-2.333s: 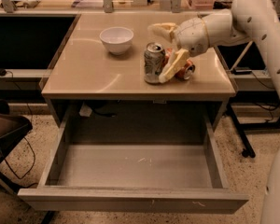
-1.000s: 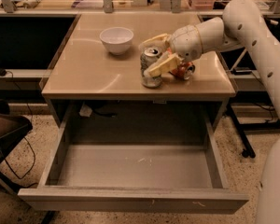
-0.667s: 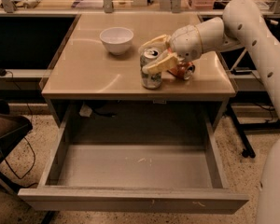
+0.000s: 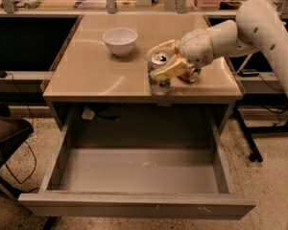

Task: Place 7up can into top drawer

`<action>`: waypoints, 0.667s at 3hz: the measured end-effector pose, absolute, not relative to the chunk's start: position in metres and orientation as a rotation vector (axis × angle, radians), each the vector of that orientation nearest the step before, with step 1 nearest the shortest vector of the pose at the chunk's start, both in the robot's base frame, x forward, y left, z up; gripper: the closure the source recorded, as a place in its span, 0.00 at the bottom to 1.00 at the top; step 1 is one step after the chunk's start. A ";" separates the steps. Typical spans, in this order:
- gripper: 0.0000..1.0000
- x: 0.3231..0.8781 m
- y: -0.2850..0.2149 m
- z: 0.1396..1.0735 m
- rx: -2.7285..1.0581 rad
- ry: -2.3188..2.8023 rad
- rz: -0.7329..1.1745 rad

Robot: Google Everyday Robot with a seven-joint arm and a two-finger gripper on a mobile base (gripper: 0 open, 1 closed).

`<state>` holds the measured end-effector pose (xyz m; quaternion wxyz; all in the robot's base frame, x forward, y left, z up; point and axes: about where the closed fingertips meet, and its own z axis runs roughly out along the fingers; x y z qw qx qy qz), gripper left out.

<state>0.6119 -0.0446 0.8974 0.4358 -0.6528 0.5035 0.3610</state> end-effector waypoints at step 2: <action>1.00 0.480 -0.029 1.003 -1.489 1.094 0.836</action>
Offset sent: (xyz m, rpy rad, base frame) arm -0.2908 -0.1050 0.0215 0.1597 0.0712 -0.3086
